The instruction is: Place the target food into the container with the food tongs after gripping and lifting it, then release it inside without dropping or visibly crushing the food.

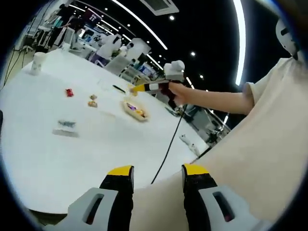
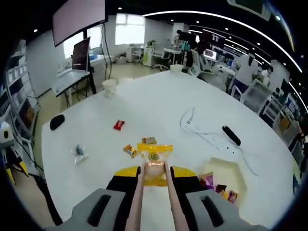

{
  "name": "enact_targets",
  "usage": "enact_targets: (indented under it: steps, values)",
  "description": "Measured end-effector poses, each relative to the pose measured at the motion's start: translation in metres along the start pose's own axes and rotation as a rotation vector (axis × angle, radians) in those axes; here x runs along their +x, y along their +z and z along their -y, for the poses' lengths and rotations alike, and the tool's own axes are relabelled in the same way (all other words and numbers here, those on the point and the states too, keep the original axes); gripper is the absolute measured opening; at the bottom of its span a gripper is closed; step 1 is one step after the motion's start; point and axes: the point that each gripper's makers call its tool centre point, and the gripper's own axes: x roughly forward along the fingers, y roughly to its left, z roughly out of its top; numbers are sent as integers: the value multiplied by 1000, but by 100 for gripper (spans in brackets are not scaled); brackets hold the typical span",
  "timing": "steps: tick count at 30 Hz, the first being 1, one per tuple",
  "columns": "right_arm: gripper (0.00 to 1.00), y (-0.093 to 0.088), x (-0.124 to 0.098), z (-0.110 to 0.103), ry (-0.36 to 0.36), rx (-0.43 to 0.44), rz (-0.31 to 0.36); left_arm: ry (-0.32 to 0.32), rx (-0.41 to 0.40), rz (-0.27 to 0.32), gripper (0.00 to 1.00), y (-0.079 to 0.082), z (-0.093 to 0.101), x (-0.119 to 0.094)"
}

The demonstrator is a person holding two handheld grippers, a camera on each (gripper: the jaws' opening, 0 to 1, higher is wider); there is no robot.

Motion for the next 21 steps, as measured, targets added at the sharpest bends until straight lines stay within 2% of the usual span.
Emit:
enact_targets:
  steps: [13, 21]
  values:
    - [23, -1, -17, 12, -36, 54, 15, -1, -2, -15, 39, -1, 0, 1]
    - [23, 3, -21, 31, -63, 79, 27, 1, -5, -5, 39, 3, 0, 2]
